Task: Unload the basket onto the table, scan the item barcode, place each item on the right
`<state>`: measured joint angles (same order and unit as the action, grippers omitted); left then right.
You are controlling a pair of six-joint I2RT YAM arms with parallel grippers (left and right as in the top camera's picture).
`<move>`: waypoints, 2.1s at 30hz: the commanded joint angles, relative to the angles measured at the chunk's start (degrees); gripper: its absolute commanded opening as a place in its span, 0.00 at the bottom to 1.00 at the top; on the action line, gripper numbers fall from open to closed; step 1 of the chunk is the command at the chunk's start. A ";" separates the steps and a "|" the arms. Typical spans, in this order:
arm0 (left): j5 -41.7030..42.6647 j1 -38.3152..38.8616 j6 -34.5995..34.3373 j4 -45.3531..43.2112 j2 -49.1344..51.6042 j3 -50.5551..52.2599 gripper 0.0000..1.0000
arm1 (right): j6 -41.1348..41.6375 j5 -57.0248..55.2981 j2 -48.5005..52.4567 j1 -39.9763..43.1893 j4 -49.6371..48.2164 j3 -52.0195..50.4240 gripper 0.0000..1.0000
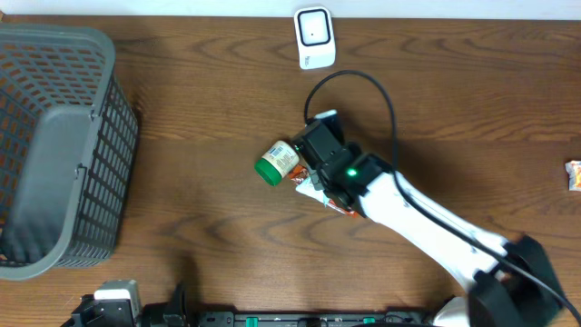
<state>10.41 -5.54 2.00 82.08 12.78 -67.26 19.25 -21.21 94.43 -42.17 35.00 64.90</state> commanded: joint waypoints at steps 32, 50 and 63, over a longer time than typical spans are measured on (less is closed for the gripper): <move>0.55 -0.24 0.92 -0.07 -0.20 -0.17 0.98 | -3.58 19.15 2.69 -3.19 8.90 -0.66 0.01; 0.55 -0.24 0.92 -0.07 -0.20 -0.17 0.98 | 0.83 26.43 0.42 -2.38 13.03 2.97 0.01; 0.55 -0.24 0.92 -0.07 -0.20 -0.17 0.98 | -4.31 38.10 -2.56 12.02 12.37 2.93 0.99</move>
<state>10.41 -5.54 2.00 82.08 12.78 -67.26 19.33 6.87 91.77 -35.44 47.97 67.64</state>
